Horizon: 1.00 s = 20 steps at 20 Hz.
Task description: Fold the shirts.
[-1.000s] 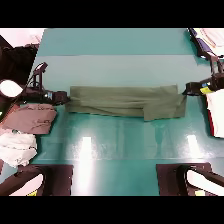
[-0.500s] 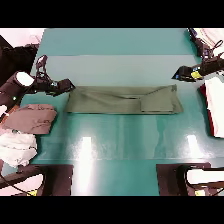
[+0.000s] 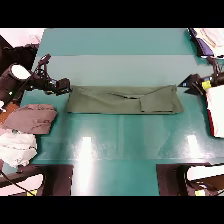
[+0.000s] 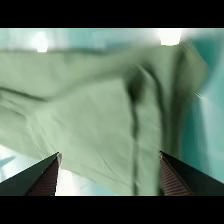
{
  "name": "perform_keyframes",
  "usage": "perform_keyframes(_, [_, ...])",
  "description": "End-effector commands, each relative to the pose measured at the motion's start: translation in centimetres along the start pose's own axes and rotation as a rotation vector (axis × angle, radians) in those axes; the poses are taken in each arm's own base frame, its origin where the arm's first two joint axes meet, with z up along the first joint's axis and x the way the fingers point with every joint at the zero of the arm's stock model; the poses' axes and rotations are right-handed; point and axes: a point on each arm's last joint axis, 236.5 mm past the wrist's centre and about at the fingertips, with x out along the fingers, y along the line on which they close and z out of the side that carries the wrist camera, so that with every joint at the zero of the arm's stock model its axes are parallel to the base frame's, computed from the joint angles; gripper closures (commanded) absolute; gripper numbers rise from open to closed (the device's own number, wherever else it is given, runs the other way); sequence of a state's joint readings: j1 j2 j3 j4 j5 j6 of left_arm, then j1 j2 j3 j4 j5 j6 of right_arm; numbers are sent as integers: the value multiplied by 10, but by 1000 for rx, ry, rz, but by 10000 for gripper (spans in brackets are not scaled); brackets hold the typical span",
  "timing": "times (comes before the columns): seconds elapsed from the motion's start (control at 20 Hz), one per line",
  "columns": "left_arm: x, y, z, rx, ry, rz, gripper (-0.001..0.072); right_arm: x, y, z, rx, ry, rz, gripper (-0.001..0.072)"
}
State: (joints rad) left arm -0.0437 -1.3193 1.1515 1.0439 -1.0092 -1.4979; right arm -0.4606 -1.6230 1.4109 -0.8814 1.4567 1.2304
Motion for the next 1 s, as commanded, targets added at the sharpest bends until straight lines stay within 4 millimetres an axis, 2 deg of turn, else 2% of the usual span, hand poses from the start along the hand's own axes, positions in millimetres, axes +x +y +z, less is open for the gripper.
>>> perform_keyframes(0.0, [3,-13,-16,43,61,-18,674,10,-29,-21,26,23,30,11])
perform_keyframes(0.25, [12,-40,-31,107,95,-45,674,23,-49,-9,-9,-52,-17,20])
perform_keyframes(0.5, [14,-50,-36,122,105,-58,674,44,-43,-14,-26,73,38,20])
perform_keyframes(0.75, [15,-50,-36,123,106,-58,674,79,-32,-30,-40,183,70,34])
perform_keyframes(0.8, [15,-50,-36,122,106,-58,674,84,-28,-34,-48,205,76,82])
perform_keyframes(0.95, [15,-50,-36,122,106,-58,674,91,-18,-35,-81,219,83,415])
